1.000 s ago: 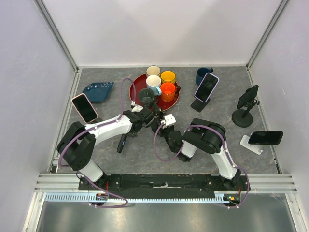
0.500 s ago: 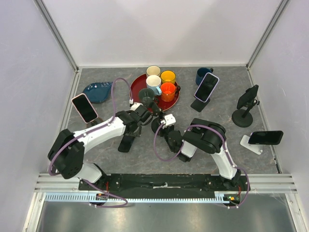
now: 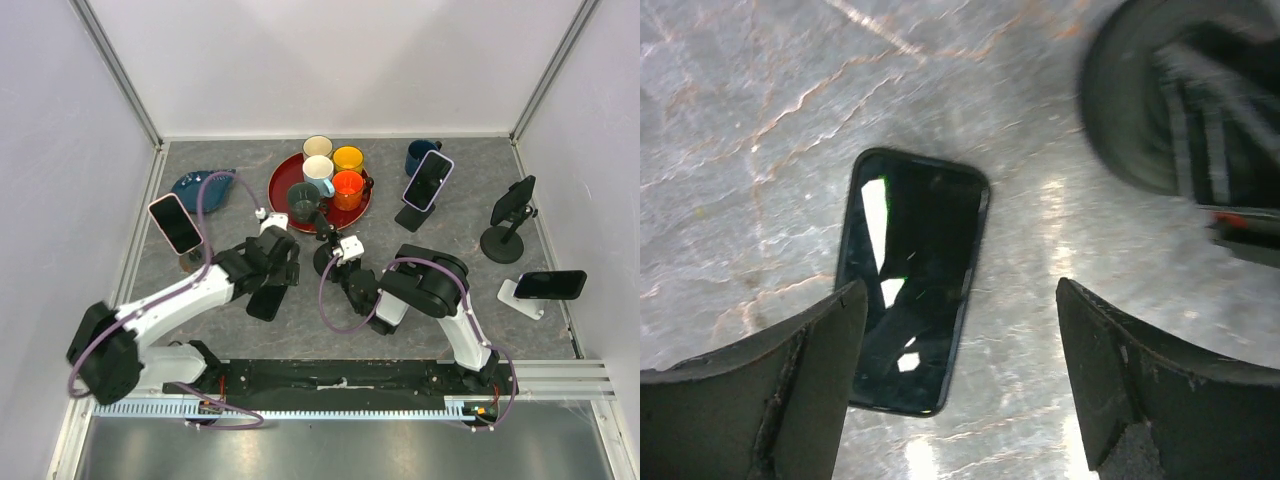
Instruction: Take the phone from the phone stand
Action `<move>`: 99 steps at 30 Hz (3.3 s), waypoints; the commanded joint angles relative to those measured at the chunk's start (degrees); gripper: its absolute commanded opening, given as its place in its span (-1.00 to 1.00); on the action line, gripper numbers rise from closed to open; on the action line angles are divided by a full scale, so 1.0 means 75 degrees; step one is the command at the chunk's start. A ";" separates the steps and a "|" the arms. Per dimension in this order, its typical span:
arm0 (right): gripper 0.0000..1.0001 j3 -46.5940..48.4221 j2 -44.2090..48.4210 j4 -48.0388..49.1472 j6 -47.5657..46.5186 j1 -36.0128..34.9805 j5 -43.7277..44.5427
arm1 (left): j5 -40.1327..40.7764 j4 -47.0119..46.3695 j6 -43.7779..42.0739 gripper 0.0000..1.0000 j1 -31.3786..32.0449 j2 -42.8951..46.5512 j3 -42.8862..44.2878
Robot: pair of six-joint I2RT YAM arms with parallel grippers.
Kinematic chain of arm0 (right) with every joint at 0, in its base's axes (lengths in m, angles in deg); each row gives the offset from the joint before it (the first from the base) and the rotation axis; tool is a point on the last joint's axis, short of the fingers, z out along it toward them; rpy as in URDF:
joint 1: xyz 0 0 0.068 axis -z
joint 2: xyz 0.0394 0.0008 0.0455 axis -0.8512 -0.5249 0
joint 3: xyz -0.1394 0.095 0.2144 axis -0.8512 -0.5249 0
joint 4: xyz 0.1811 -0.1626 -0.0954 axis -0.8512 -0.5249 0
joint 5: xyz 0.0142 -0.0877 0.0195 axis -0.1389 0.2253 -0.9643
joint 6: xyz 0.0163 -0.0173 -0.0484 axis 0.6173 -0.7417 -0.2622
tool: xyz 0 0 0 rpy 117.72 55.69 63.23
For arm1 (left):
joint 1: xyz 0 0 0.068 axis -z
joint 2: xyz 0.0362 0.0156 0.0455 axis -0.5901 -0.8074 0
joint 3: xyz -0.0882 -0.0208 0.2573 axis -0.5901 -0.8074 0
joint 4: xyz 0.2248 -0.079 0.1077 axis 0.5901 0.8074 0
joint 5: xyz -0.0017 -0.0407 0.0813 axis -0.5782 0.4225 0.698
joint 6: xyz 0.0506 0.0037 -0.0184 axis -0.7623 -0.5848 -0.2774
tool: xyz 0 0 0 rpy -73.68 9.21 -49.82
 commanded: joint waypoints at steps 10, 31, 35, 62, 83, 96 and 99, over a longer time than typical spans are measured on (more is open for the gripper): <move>-1.00 -0.0438 -0.0467 0.1917 -0.0336 0.0282 -0.1272 | -0.1823 -0.3646 -0.1822 0.93 -0.0094 0.2708 -0.0899; -1.00 -0.0379 -0.0502 0.1917 -0.0371 0.0282 -0.1519 | -0.3322 -0.2203 -0.2116 0.14 -0.0188 0.0070 0.1985; -1.00 -0.0367 -0.0537 0.1928 -0.0360 0.0282 -0.1543 | -0.3406 -0.1828 -0.2209 0.10 -0.0176 -0.0094 0.2173; 0.69 -0.1256 0.1194 0.1917 -0.0208 0.0293 -0.2304 | -0.1661 -0.1535 -0.2889 -0.96 -0.0211 0.0480 0.2536; 0.96 -0.2606 0.8297 -0.4678 -0.0032 0.0340 0.0354 | 0.0216 -0.2787 -0.3546 -0.96 -0.2355 0.0551 0.2560; 0.96 -0.1774 1.1157 -0.9376 0.0578 0.0411 0.2136 | -0.0850 -0.3527 -0.3006 -0.96 -0.3329 -0.0363 0.2044; 0.96 -0.1598 1.1568 -1.0035 0.0566 0.0411 0.2348 | -0.0874 -0.3433 -0.2983 -0.94 -0.3399 -0.0504 0.2079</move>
